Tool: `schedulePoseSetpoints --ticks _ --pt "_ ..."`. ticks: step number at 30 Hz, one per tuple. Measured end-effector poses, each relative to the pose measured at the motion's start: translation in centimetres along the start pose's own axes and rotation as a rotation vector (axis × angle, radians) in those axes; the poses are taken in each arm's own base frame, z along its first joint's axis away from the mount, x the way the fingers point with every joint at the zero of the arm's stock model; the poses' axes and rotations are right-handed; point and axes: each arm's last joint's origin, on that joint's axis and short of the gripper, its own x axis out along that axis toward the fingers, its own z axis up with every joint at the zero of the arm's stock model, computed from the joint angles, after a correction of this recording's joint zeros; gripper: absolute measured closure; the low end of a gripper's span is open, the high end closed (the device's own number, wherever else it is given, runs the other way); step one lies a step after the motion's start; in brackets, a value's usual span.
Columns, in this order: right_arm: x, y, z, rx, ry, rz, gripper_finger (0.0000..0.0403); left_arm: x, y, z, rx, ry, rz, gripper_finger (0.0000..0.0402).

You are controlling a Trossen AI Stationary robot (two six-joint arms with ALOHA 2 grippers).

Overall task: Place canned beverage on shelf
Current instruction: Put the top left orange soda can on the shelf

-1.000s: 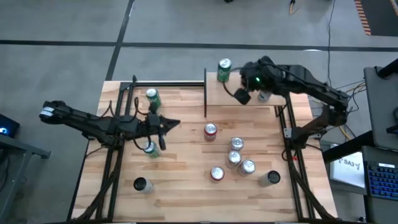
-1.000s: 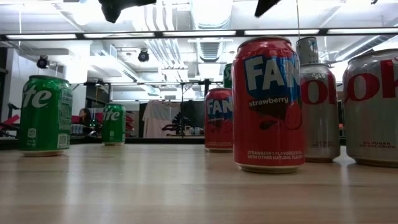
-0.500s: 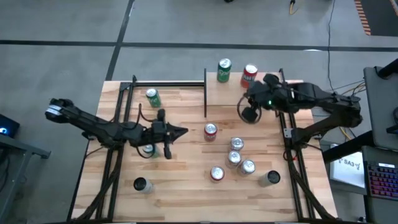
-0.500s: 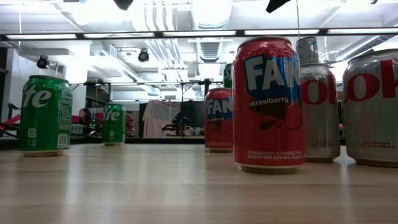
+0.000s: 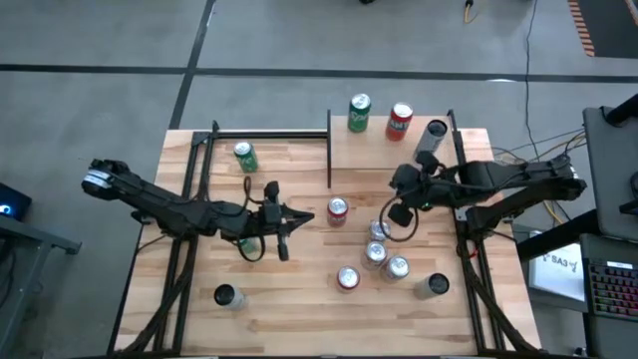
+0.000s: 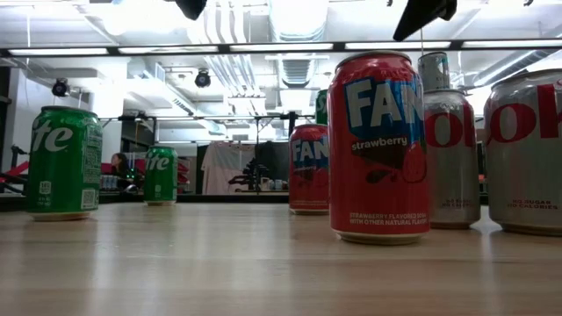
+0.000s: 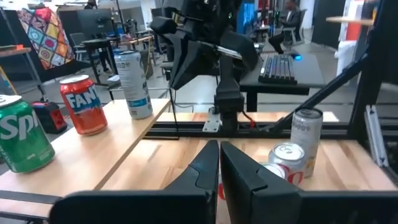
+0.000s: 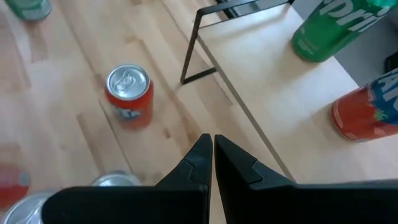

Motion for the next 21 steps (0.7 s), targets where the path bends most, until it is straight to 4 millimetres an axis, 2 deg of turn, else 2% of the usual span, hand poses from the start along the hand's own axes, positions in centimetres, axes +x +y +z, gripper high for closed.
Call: schedulePoseSetpoints --ticks 4,8,15,21 --pt "0.1 0.0 0.0 0.042 -0.016 -0.030 0.0394 0.6 -0.1 0.0 0.026 0.008 0.070 0.0402" --pt "-0.5 -1.3 1.4 0.110 -0.054 -0.051 0.0394 0.7 -0.1 -0.2 0.092 0.017 0.089 0.0402" --pt "-0.5 -5.7 4.2 0.206 -0.088 -0.181 0.0394 0.2 0.4 0.6 0.187 -0.001 0.111 0.0402" --pt "1.8 -8.7 6.3 0.242 -0.040 -0.302 0.0394 0.1 1.1 0.9 0.264 0.008 0.128 0.0402"
